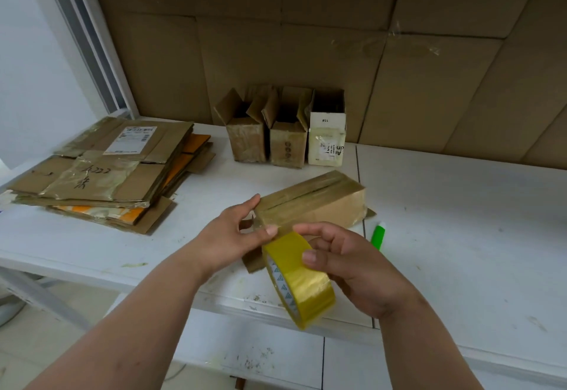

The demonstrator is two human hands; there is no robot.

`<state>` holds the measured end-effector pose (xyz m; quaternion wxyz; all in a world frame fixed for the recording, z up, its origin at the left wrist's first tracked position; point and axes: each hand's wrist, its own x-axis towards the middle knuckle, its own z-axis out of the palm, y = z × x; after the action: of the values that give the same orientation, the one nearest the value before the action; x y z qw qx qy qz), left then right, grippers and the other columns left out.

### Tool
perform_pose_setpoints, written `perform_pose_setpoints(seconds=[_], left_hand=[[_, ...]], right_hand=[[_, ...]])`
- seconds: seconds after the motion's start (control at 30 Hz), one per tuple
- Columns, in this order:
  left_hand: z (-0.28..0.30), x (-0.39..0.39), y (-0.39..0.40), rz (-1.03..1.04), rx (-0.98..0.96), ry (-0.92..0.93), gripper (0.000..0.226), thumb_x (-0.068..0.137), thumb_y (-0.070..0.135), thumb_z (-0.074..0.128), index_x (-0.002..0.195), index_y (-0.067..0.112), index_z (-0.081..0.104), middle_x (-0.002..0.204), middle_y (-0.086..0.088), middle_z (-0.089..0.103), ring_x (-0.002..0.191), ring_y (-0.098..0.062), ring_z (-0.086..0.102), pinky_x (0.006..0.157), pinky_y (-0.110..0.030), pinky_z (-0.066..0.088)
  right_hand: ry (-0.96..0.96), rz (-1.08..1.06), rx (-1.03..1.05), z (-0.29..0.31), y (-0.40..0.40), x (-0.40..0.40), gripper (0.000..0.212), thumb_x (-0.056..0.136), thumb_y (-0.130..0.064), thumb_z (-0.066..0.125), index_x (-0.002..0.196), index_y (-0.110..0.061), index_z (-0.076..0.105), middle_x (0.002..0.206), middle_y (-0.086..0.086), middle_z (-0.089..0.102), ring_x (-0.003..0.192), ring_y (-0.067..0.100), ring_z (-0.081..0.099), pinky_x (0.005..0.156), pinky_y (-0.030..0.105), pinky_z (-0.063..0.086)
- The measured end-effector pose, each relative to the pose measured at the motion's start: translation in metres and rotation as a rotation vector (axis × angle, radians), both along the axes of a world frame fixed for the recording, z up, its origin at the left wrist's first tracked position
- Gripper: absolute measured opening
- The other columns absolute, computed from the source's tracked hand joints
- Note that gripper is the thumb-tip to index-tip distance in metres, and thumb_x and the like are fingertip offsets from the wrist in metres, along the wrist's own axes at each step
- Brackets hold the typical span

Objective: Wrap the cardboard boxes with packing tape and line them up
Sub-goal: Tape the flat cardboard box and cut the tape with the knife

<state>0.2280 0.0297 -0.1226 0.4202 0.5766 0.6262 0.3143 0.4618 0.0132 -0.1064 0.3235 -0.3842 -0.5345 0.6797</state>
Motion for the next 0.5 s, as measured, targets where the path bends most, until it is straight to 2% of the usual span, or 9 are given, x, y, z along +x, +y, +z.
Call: perform_pose_setpoints(seconds=[0.07, 0.17, 0.23, 0.3, 0.4, 0.5], left_hand=[[0.002, 0.005, -0.001, -0.01, 0.028, 0.027, 0.088, 0.076, 0.06, 0.075, 0.151, 0.043, 0.032, 0.149, 0.009, 0.04, 0.128, -0.01, 0.049, 0.112, -0.038, 0.04], [0.002, 0.01, -0.002, -0.03, 0.177, 0.175, 0.076, 0.085, 0.048, 0.069, 0.151, 0.04, 0.032, 0.149, 0.008, 0.03, 0.126, -0.014, 0.047, 0.11, -0.034, 0.04], [-0.001, 0.014, -0.004, -0.011, 0.271, 0.221, 0.059, 0.088, 0.043, 0.067, 0.143, 0.04, 0.044, 0.146, 0.005, 0.03, 0.129, -0.016, 0.044, 0.109, -0.03, 0.038], [-0.005, 0.015, -0.004, 0.037, 0.292, 0.259, 0.046, 0.089, 0.043, 0.066, 0.134, 0.038, 0.055, 0.146, 0.003, 0.034, 0.132, -0.018, 0.041, 0.11, -0.029, 0.034], [-0.006, 0.015, -0.001, 0.025, 0.274, 0.323, 0.045, 0.091, 0.042, 0.065, 0.134, 0.034, 0.057, 0.149, 0.0, 0.034, 0.135, -0.019, 0.039, 0.109, -0.025, 0.03], [-0.003, 0.017, 0.003, -0.013, 0.259, 0.36, 0.048, 0.092, 0.041, 0.064, 0.138, 0.032, 0.055, 0.154, -0.001, 0.031, 0.137, -0.02, 0.04, 0.108, -0.024, 0.029]], right_hand=[[0.014, -0.027, -0.015, -0.004, -0.004, -0.001, 0.054, 0.074, -0.021, 0.073, 0.126, -0.015, 0.059, 0.112, 0.007, 0.074, 0.101, 0.02, 0.067, 0.085, 0.03, 0.051], [0.052, -0.015, -0.036, -0.008, -0.011, 0.002, 0.055, 0.076, -0.023, 0.073, 0.128, -0.014, 0.056, 0.104, 0.009, 0.073, 0.095, 0.023, 0.067, 0.083, 0.033, 0.051], [0.084, 0.014, -0.055, -0.012, -0.017, 0.006, 0.063, 0.072, -0.024, 0.077, 0.13, -0.012, 0.055, 0.107, 0.013, 0.071, 0.099, 0.027, 0.066, 0.087, 0.037, 0.05], [0.102, 0.03, -0.057, -0.015, -0.022, 0.009, 0.066, 0.068, -0.021, 0.077, 0.128, -0.008, 0.056, 0.108, 0.013, 0.07, 0.101, 0.027, 0.064, 0.087, 0.034, 0.05], [0.091, 0.016, -0.031, -0.019, -0.028, 0.009, 0.049, 0.074, -0.01, 0.07, 0.121, -0.005, 0.059, 0.106, 0.01, 0.07, 0.099, 0.024, 0.064, 0.084, 0.03, 0.052], [0.095, -0.005, -0.012, -0.021, -0.035, 0.003, 0.04, 0.077, -0.011, 0.068, 0.116, -0.004, 0.062, 0.106, 0.011, 0.071, 0.097, 0.022, 0.065, 0.084, 0.031, 0.052]])
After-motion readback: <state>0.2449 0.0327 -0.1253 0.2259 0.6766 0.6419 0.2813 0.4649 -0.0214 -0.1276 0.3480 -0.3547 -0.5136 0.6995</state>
